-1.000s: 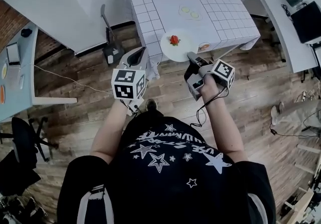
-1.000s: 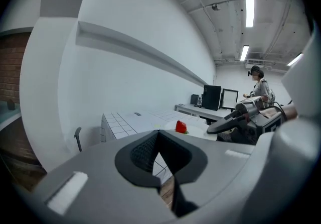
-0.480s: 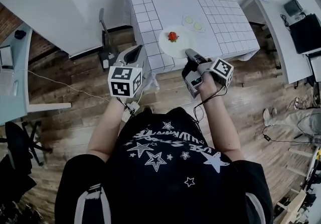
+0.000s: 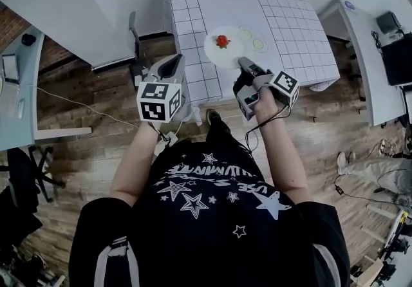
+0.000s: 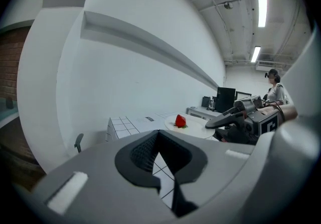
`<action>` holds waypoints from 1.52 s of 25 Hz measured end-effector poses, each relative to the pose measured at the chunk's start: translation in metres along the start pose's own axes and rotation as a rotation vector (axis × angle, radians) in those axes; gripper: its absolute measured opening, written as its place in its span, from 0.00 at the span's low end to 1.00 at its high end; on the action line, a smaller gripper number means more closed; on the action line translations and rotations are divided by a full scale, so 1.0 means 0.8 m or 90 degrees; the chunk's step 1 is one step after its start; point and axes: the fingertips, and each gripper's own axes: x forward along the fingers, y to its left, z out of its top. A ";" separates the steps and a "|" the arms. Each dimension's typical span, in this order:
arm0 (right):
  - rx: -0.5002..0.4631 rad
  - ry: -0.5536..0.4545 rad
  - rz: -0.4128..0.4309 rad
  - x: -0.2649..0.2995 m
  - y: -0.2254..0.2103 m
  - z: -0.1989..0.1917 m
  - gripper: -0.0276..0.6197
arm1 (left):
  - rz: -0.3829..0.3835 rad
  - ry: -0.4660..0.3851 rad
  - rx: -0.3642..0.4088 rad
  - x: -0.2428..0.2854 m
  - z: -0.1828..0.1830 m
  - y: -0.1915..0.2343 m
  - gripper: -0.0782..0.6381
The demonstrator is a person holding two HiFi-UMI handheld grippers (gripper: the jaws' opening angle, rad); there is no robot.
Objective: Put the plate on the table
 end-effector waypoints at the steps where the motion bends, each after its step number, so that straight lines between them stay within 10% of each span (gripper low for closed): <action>1: 0.001 0.009 -0.003 0.009 0.002 0.004 0.07 | 0.008 0.001 0.001 0.005 0.004 0.004 0.12; 20: -0.032 0.131 0.016 0.187 0.021 0.131 0.07 | 0.128 -0.005 0.006 0.143 0.066 0.065 0.12; 38: -0.023 0.232 -0.003 0.331 -0.030 0.152 0.07 | 0.225 0.025 -0.048 0.219 0.060 0.128 0.12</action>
